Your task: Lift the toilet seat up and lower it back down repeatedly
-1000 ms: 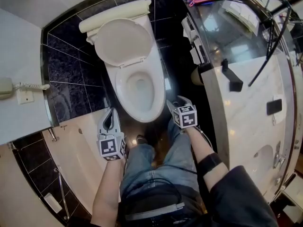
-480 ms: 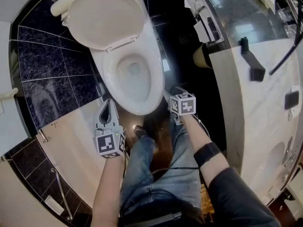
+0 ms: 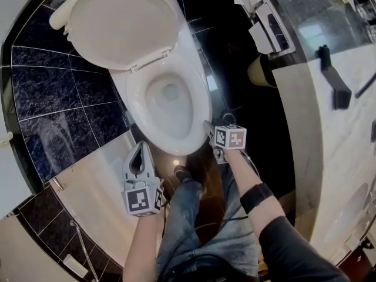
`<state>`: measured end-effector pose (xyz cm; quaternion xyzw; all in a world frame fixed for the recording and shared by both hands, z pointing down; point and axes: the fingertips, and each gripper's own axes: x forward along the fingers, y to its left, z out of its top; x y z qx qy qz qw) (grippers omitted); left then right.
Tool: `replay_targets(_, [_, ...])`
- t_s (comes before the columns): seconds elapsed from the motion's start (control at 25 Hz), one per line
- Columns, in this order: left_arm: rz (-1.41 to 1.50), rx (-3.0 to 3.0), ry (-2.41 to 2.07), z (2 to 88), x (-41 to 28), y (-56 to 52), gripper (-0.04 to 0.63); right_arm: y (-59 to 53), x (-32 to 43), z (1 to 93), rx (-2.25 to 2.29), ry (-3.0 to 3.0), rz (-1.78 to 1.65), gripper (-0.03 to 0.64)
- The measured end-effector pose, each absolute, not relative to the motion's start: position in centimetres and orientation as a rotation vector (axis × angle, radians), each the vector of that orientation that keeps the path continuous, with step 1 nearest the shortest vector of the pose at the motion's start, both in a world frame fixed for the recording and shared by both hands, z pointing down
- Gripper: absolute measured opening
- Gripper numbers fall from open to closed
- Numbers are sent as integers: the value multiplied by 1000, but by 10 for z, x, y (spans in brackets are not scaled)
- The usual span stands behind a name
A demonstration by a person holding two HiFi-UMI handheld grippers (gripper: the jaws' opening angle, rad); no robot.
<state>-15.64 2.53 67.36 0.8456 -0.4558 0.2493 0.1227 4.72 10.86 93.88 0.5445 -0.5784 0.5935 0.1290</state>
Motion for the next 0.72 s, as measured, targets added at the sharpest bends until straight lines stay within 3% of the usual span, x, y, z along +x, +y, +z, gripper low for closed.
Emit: replay_targets(0.72, [786, 2375, -1315, 713, -177, 33, 0, 93, 40, 961, 1672, -1603, 2037, 151])
